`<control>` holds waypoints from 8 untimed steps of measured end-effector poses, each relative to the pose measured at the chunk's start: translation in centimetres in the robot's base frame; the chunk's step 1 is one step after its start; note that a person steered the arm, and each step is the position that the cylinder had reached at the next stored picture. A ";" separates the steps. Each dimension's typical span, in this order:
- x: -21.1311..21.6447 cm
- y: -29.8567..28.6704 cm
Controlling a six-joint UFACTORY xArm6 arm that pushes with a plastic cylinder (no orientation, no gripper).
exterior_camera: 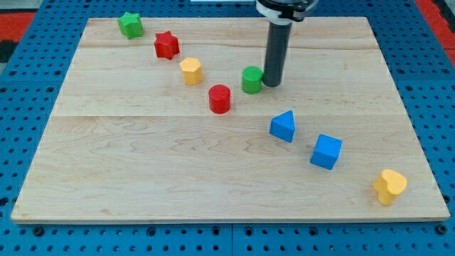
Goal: Move the green circle along with red circle slightly left
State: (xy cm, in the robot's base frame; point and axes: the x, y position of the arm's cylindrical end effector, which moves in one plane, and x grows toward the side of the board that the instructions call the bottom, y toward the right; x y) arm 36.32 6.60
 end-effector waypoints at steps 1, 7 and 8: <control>-2.3 -0.2; 1.6 -4.7; 1.6 -8.3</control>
State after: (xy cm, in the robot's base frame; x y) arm 37.96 -1.68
